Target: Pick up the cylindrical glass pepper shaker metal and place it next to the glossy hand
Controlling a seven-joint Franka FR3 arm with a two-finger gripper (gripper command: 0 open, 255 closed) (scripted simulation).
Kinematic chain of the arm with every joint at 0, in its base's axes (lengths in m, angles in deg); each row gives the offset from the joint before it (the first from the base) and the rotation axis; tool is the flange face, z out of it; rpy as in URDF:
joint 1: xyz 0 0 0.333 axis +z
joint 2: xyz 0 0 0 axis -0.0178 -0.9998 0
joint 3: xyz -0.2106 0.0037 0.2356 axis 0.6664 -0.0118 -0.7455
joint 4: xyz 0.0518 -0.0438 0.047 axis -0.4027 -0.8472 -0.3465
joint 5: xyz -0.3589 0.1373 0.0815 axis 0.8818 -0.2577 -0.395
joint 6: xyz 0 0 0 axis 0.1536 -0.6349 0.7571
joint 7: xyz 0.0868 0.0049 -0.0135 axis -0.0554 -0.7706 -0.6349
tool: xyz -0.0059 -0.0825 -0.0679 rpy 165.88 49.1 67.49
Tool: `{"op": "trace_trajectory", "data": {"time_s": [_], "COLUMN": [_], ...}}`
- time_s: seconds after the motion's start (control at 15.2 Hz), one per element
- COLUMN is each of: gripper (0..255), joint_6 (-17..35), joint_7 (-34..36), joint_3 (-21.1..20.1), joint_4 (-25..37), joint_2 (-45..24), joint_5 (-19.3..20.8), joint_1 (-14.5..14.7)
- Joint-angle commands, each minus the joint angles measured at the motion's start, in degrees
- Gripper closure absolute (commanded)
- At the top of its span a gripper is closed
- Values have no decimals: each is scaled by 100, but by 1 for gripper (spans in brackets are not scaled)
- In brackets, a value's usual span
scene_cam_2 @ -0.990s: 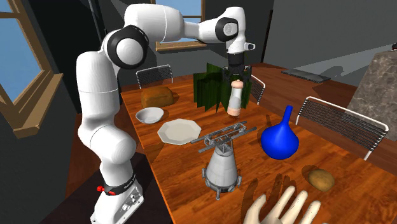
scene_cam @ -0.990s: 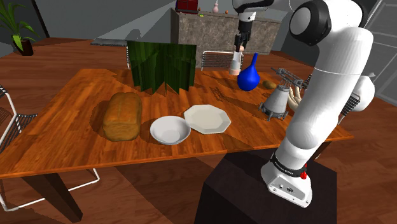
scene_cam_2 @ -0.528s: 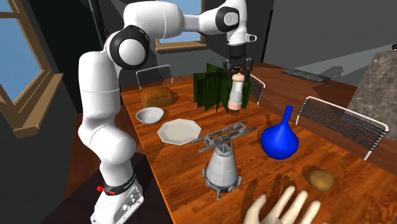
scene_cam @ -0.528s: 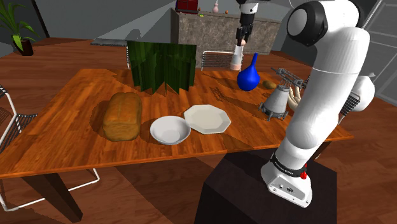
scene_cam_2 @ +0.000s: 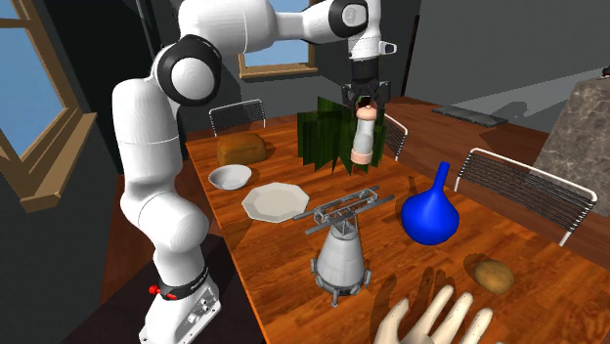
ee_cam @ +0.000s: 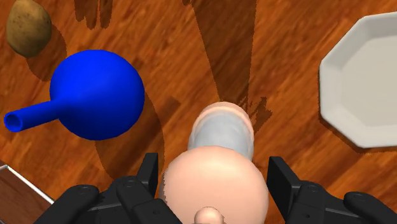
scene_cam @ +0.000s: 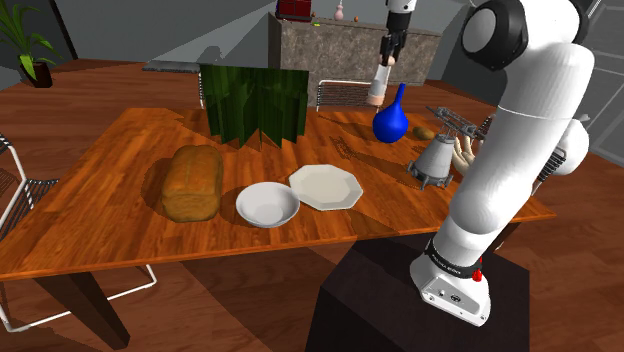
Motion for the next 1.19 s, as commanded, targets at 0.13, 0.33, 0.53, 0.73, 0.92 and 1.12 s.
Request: {"op": "trace_trajectory", "data": {"time_s": [0.13,0.33,0.53,0.73,0.92,1.12], "gripper": [255,255,255,255,255,255], "joint_6": [183,275,317,319,289,235], "joint_7": [-102,-198,-318,-466,-643,-853], "joint_3": [74,123,177,241,317,409], "joint_4": [-913,-1507,-2010,-2435,-2790,-3080], "joint_2": [826,1402,1938,2437,2900,3327], "joint_5": [348,601,840,1067,1284,1492], "joint_1": [-14,-85,-192,-326,-480,-650]}}
